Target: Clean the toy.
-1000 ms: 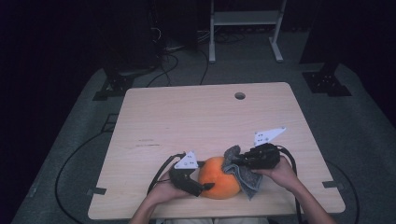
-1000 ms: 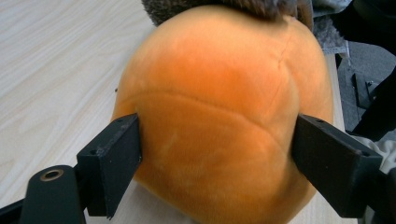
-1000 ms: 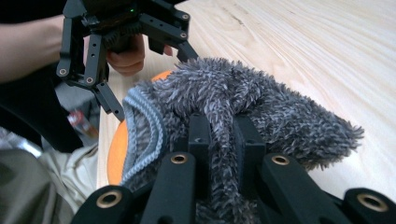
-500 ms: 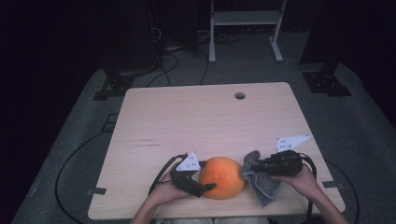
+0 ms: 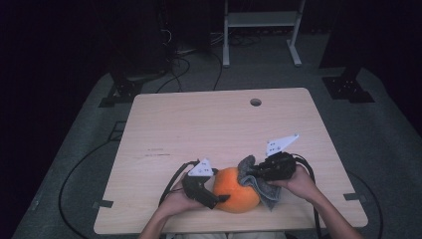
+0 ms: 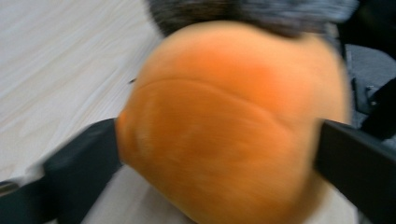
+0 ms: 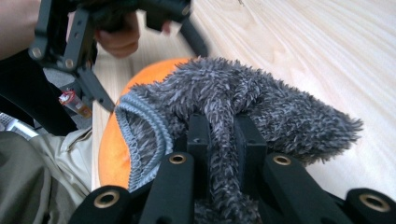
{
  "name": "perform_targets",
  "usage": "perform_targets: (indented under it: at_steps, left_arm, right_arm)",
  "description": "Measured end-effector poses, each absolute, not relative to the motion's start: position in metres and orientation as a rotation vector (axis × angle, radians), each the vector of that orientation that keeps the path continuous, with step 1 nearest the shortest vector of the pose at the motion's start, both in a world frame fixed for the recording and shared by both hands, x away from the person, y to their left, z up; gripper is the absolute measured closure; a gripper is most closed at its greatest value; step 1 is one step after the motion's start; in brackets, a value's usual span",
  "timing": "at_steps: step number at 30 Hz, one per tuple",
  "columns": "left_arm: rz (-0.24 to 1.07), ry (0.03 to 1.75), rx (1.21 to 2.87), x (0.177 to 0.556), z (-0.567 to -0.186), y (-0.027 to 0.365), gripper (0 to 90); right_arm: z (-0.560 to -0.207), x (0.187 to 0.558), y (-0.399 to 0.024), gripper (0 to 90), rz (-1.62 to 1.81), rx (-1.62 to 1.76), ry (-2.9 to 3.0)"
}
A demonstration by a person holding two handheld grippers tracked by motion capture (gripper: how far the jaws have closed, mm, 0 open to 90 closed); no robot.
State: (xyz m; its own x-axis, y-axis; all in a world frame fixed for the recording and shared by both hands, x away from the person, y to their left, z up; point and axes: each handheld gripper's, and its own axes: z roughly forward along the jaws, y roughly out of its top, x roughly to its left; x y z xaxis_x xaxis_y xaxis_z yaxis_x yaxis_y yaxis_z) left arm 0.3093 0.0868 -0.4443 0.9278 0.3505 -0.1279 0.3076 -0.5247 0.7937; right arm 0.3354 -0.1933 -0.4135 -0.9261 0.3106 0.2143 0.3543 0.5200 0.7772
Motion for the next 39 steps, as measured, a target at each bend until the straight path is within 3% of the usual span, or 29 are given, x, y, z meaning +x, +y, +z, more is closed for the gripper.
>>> perform_targets:
  at_steps: [4,7,10,16,20,25,28,33,34,35,37,39]
  left_arm:
    - [0.024,0.464,2.167,0.312,-0.444,0.080,1.8]
    - [0.077,0.405,2.154,0.306,-0.439,0.080,29.0]
    - [0.120,0.361,2.098,0.303,-0.434,0.079,38.6]
    - [0.358,0.277,2.060,0.308,-0.422,0.070,39.1]
    - [0.448,0.238,2.100,0.323,-0.424,0.066,33.3]
    - [0.319,0.333,2.117,0.325,-0.430,0.074,7.8]
    - [0.201,0.433,2.050,0.326,-0.432,0.085,1.4]
    - [0.054,0.487,2.065,0.331,-0.437,0.079,0.7]
    - [0.016,0.474,2.065,0.331,-0.437,0.077,3.3]
    - [0.016,0.474,2.065,0.331,-0.437,0.077,12.9]
    - [0.055,0.435,2.075,0.327,-0.436,0.075,22.7]
    - [0.129,0.379,2.105,0.320,-0.433,0.075,27.2]
  right_arm:
    - [-0.421,0.328,-0.202,79.2,-1.470,-0.632,-2.662]
    - [-0.421,0.324,-0.208,79.6,-1.520,-0.662,-2.631]
    - [-0.414,0.320,-0.212,79.9,-1.550,-0.657,-2.645]
    - [-0.400,0.327,-0.217,80.1,-1.620,-0.706,-2.686]
    - [-0.391,0.336,-0.214,80.1,-1.627,-0.716,-2.777]
    - [-0.413,0.335,-0.206,80.4,-1.583,-0.713,-2.761]
    - [-0.416,0.312,-0.204,80.4,-1.589,-0.623,-2.812]
    - [-0.419,0.290,-0.206,80.5,-1.603,-0.561,-2.884]
    - [-0.419,0.289,-0.207,80.5,-1.604,-0.560,-2.892]
    - [-0.419,0.289,-0.207,80.5,-1.604,-0.560,-2.892]
    - [-0.419,0.289,-0.209,80.4,-1.590,-0.561,-2.891]
    - [-0.416,0.291,-0.211,80.4,-1.570,-0.543,-2.894]
